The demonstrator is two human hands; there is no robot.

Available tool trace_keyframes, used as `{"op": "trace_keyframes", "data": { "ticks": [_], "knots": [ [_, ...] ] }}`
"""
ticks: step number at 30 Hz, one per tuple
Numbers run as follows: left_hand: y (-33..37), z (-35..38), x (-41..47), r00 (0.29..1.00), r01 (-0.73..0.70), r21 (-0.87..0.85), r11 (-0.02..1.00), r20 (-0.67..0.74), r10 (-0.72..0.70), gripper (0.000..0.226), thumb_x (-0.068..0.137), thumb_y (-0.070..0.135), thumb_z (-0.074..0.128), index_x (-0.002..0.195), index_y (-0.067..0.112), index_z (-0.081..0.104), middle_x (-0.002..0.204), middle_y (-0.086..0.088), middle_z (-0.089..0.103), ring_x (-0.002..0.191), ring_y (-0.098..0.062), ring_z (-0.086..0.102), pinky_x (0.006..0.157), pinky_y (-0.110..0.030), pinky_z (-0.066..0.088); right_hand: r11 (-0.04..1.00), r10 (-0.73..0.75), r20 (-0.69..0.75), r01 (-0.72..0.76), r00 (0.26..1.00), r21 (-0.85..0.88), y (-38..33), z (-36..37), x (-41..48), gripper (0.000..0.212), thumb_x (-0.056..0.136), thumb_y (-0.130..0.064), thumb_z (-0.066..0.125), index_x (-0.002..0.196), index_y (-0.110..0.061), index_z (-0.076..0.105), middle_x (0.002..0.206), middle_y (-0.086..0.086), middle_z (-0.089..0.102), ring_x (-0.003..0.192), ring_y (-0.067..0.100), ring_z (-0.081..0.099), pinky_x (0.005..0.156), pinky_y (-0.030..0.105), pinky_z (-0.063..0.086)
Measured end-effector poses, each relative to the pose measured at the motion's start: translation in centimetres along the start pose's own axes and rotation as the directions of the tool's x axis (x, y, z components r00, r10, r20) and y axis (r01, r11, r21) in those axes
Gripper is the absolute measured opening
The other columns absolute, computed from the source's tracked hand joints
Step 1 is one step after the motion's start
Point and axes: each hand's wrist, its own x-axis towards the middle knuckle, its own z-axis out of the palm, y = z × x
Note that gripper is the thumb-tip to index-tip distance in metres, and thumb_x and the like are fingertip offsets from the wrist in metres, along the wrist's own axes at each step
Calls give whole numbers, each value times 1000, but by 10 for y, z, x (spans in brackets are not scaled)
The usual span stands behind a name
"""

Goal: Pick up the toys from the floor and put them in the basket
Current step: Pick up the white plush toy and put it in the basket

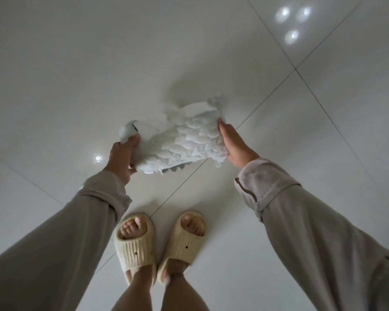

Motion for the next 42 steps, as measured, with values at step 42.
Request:
{"op": "trace_keyframes", "data": {
  "ticks": [42],
  "knots": [
    [160, -86, -610, 881, -434, 377, 818, 366, 299, 21, 94, 13, 50, 115, 16, 48, 110, -11, 55, 92, -24, 54, 70, -29, 47, 827, 18, -409, 216, 912, 519, -105, -107, -647, 32, 94, -20, 51, 119, -1, 57, 105, 11, 54, 97, 25, 49, 83, 34, 38]
  ]
}}
